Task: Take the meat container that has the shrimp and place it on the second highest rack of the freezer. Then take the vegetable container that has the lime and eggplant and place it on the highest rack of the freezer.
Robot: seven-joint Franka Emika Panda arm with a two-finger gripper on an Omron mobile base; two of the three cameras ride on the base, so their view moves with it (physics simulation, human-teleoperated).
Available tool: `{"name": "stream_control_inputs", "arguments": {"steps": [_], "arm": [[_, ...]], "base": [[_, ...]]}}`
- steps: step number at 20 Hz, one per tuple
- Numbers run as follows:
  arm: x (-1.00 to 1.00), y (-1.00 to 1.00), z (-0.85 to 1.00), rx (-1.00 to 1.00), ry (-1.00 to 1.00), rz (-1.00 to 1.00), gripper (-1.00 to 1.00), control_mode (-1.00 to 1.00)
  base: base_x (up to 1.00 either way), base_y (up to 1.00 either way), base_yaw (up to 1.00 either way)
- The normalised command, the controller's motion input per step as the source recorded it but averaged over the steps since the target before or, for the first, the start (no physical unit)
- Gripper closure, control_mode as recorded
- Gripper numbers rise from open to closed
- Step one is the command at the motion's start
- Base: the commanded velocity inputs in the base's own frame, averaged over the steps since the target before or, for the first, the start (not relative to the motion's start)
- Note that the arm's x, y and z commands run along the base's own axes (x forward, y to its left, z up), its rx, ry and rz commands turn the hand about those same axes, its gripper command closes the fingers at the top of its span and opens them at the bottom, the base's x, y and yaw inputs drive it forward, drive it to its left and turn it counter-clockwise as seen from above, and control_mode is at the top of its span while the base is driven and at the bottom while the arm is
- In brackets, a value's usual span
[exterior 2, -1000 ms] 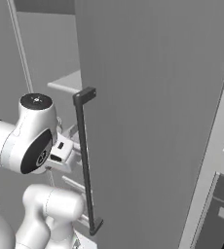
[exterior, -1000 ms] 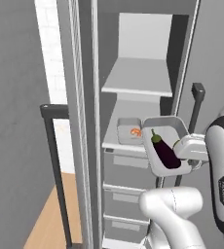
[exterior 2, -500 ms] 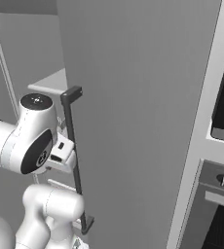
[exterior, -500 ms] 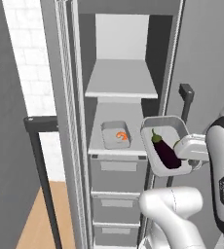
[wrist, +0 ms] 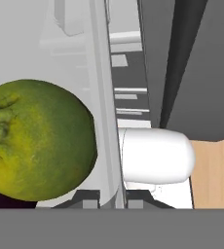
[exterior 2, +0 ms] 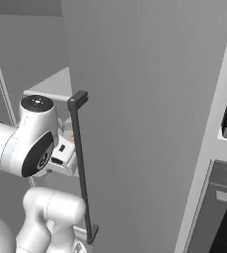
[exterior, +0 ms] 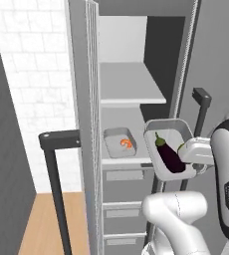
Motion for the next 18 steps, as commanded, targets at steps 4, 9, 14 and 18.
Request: {"name": "stream_control_inputs", "arguments": {"steps": [4,9,14,18], "arm": [[0.0,0.0,0.0,0.0,0.0,0.0,1.0,1.0],[0.0,0.0,0.0,0.0,0.0,0.0,1.0,1.0],[0.0,0.0,0.0,0.0,0.0,0.0,1.0,1.0],[0.0,0.0,0.0,0.0,0.0,0.0,1.0,1.0]], "base": [[0.13,0.29,-0.14],[0.19,0.05,-0.1],[0.13,0.2,-0.09],[0.01,0.19,-0.04]]}}
